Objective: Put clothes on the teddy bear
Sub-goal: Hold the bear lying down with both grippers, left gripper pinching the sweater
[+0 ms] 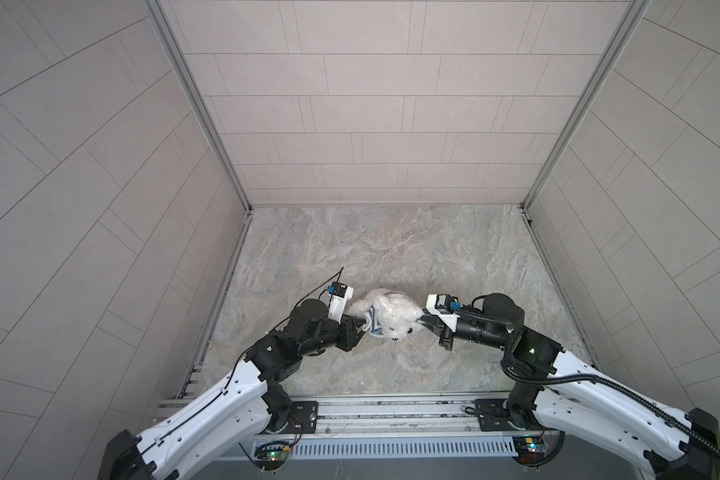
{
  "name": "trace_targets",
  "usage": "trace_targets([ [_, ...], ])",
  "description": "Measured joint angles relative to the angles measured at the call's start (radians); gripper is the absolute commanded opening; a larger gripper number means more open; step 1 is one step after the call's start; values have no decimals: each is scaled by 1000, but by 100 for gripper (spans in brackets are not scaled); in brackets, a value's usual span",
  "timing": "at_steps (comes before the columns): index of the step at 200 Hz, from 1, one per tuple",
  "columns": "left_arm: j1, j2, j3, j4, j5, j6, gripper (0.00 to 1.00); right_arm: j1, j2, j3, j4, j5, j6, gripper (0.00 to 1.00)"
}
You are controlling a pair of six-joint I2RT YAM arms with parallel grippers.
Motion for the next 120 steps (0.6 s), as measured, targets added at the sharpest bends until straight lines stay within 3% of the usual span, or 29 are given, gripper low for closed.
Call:
trace_targets([
  [39,-30,46,0,38,-30,2,30,0,0,-1,0,-1,0,0],
  [80,-30,65,1,61,-63,14,0,-2,-12,-11,-3,0,-1,0],
  [120,-31,-37,12,14,-144,6,0,-5,-35,-12,-40,0,-20,0],
])
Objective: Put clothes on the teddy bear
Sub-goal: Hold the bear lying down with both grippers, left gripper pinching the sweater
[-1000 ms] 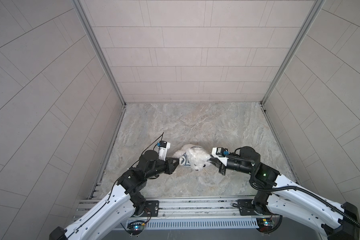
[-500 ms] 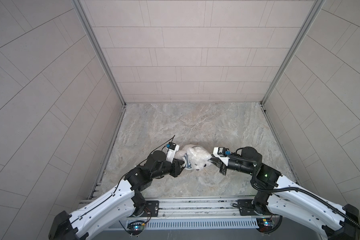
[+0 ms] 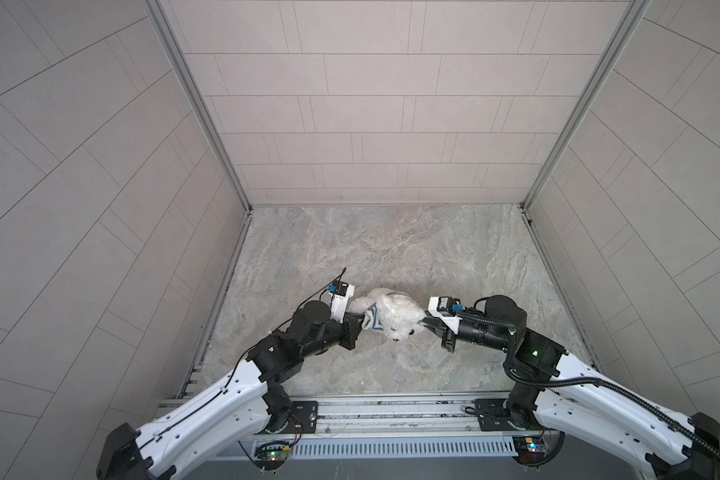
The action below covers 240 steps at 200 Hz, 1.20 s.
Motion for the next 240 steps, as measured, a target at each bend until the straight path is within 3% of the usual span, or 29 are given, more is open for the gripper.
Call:
trace_targets([
  [37,86,-112,25,-84,-34,-23,0,0,-8,4,-48,-3,-34,0],
  [92,198,-59,44,-140,41,-68,0,1,-27,25,-107,-3,-93,0],
  [240,240,182,-87,30,166,-199,0,1,-148,-35,-60,-1,-5,0],
])
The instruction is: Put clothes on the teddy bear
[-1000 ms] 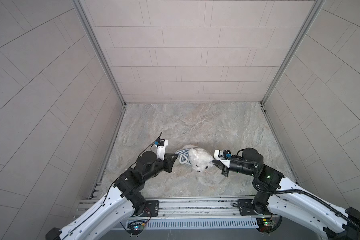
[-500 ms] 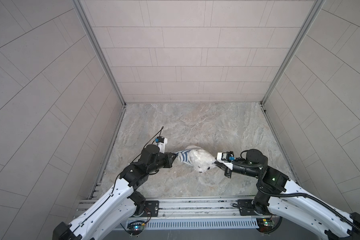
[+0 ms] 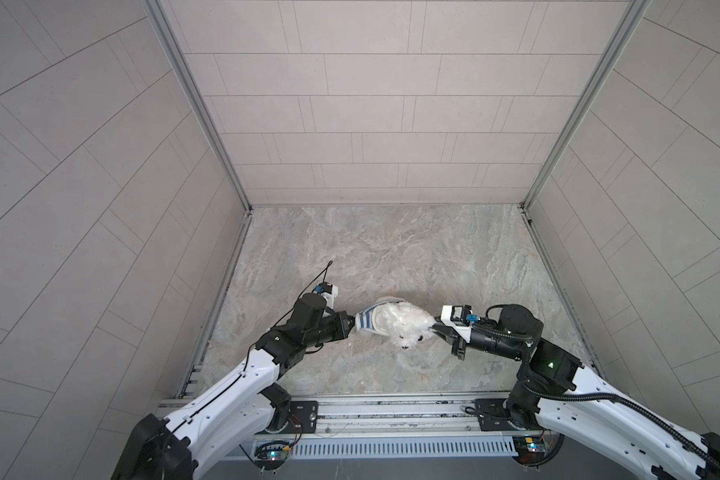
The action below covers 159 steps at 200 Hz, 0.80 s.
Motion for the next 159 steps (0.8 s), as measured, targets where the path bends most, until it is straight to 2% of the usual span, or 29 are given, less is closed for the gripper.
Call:
trace_targets([
  [40,5,1,-10,51,14,-4,0,0,0,0,10,0,14,0],
  [79,3,-8,-45,183,134,-19,0,0,13,0,58,-5,25,0],
  [123,-10,-32,-43,166,161,8,0,0,14,0,85,6,39,0],
  [148,-10,-51,-33,82,113,42,41,0,14,4,66,26,39,0],
  [159,-10,-85,-23,23,75,63,51,0,12,14,47,44,32,0],
])
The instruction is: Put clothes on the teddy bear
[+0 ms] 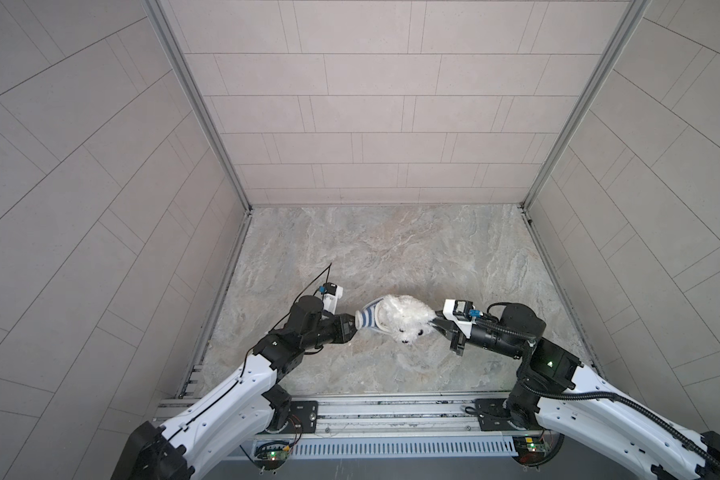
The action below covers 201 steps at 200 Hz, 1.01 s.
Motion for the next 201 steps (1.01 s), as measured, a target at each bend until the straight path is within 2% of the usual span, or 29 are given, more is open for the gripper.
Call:
trace_targets([
  [29,0,-132,55,-168,-95,56,60,-1,-8,34,-51,69,-26,0],
  [55,0,-180,127,-270,-137,102,62,-3,41,98,-97,163,-45,0],
  [105,0,-197,206,-348,-143,134,62,-5,176,259,-169,400,-46,0],
  [129,0,-181,245,-343,-124,137,62,-5,214,285,-167,475,-44,0],
  [171,0,-155,255,-272,-50,92,61,15,246,233,-150,490,-44,0],
  [201,-5,-148,272,-185,38,6,62,42,218,121,-34,441,-76,0],
])
